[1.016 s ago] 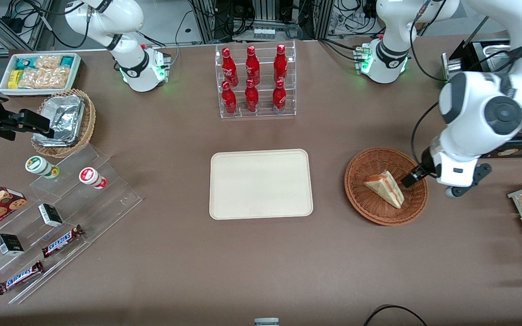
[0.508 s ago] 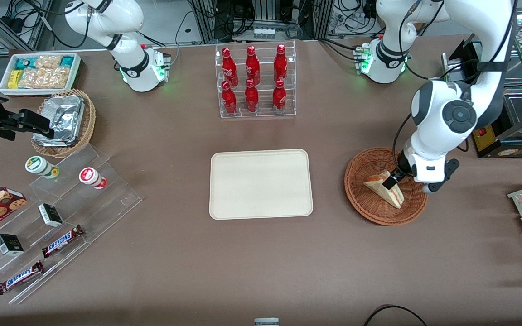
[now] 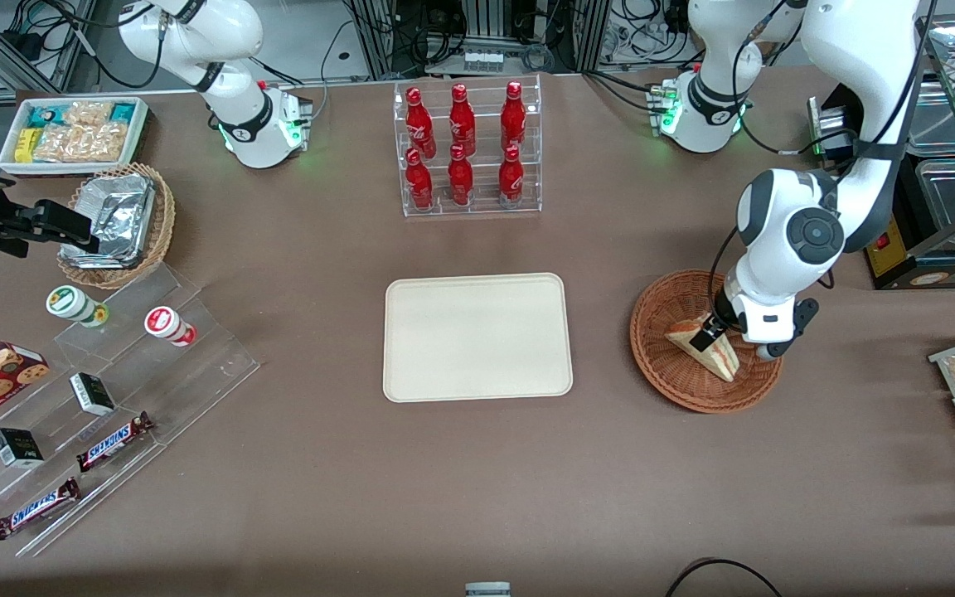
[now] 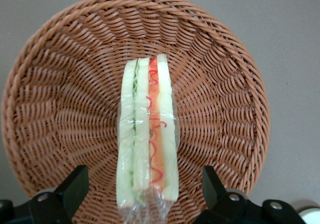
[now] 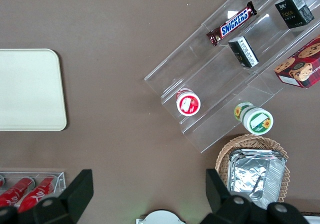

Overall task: Place sandwich from basket to tray
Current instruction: 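Lower the left gripper and close it on the wrapped sandwich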

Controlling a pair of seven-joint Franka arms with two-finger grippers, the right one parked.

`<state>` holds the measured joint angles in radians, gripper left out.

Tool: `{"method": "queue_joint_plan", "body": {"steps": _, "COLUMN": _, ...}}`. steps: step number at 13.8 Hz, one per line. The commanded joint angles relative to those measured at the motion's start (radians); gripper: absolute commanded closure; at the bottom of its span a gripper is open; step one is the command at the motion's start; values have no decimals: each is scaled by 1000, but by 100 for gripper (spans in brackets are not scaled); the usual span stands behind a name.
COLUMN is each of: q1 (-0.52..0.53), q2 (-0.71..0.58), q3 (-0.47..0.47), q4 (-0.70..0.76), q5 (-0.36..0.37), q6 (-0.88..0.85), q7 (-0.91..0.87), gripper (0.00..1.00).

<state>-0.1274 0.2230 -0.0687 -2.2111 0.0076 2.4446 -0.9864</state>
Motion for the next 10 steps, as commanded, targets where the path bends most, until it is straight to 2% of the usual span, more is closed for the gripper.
{"method": "queue_joint_plan", "body": {"steps": 1, "q1": -8, "q2": 41, "q3": 4, "q4": 1, "q5": 15, "q6": 37, "q7": -26, "gripper": 0}}
{"method": "queue_joint_plan", "body": {"steps": 3, "q1": -8, "q2": 64, "q3": 4, "q4": 1, "q5": 15, "q6": 53, "q7": -26, "gripper": 2}}
{"method": "queue_joint_plan", "body": {"steps": 4, "q1": -8, "q2": 64, "q3": 4, "q4": 1, "q5": 15, "q6": 53, "q7": -26, "gripper": 22}}
{"method": "queue_joint_plan", "body": {"steps": 5, "q1": -8, "q2": 65, "q3": 4, "q4": 1, "q5": 15, "q6": 51, "q7": -24, "gripper": 58}}
{"method": "queue_joint_plan", "body": {"steps": 6, "q1": -8, "q2": 62, "q3": 4, "q4": 4, "q5": 15, "q6": 45, "q7": -23, "gripper": 87}}
{"method": "queue_joint_plan", "body": {"steps": 7, "q1": -8, "q2": 59, "q3": 4, "q4": 4, "q5": 15, "q6": 42, "q7": -21, "gripper": 100}}
{"method": "queue_joint_plan", "body": {"steps": 10, "q1": -20, "q2": 35, "q3": 4, "q4": 11, "q5": 20, "q6": 16, "q7": -8, "gripper": 100}}
